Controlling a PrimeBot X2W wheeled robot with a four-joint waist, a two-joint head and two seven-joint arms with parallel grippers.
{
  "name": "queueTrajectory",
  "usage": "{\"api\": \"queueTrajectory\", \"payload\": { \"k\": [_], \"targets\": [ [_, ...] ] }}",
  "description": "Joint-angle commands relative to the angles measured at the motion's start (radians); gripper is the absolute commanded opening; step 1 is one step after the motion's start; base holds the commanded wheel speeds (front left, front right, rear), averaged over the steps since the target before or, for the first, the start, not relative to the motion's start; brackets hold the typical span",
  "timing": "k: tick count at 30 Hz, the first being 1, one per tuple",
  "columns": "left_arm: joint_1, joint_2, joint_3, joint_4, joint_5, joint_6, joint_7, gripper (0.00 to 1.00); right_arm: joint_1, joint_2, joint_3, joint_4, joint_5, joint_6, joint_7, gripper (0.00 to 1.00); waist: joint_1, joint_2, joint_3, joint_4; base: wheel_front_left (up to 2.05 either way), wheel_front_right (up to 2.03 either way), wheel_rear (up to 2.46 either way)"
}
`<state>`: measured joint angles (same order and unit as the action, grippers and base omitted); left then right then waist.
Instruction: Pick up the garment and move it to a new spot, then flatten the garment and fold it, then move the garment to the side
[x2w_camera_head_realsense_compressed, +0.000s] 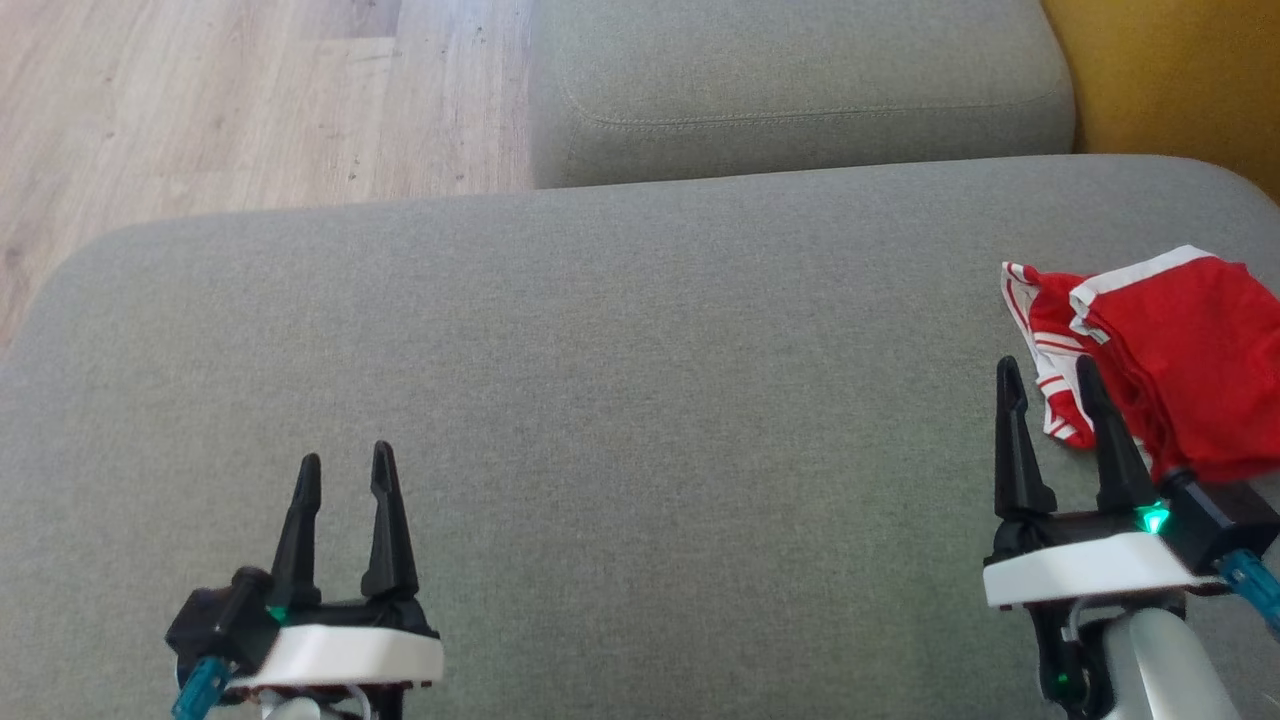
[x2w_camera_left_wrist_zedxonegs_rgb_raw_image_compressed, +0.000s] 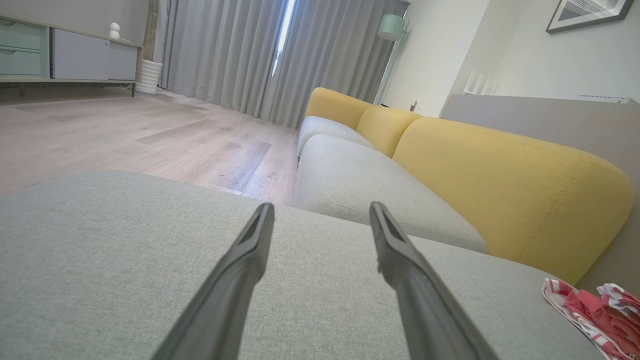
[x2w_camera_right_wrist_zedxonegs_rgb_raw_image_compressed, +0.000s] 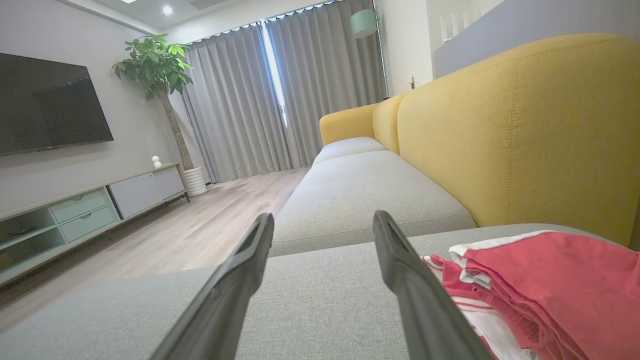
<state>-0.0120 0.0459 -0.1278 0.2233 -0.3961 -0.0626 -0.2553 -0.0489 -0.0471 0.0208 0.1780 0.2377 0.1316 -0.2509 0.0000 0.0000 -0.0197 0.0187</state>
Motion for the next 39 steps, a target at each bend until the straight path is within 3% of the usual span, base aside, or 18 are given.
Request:
{"api": "queueTrajectory", "payload": {
  "k": [1,13,14,18,39],
  "targets": [
    [-0.031,0.004,0.039,-0.033,-0.004,0.001,-0.006,1.00,-0.033,-0.003,0.024,-0.037,0.006,-0.001,-0.011,1.00,0.0000,0.0000,0.001,0.000,0.00,0.00,0.00],
    [-0.031,0.004,0.045,-0.043,-0.010,0.004,-0.006,1.00,-0.031,-0.003,0.031,-0.029,0.011,-0.001,-0.011,1.00,0.0000,0.0000,0.003,-0.003,0.00,0.00,0.00],
    [-0.030,0.004,0.044,-0.043,-0.012,0.004,-0.006,0.00,-0.032,-0.003,0.031,-0.027,0.012,-0.001,-0.011,0.00,0.0000,0.0000,0.003,-0.003,0.00,0.00,0.00],
    [0.014,-0.001,-0.001,0.046,-0.010,0.001,0.001,0.00,0.020,0.001,0.007,0.054,0.006,0.000,0.002,0.00,0.0000,0.0000,0.003,-0.003,0.00,0.00,0.00],
    [-0.004,0.000,0.040,0.042,-0.213,-0.011,0.063,0.00,0.008,-0.007,-0.008,0.055,0.243,0.000,0.056,0.00,0.0000,0.0000,0.007,-0.006,0.00,0.00,0.00]
  ]
}}
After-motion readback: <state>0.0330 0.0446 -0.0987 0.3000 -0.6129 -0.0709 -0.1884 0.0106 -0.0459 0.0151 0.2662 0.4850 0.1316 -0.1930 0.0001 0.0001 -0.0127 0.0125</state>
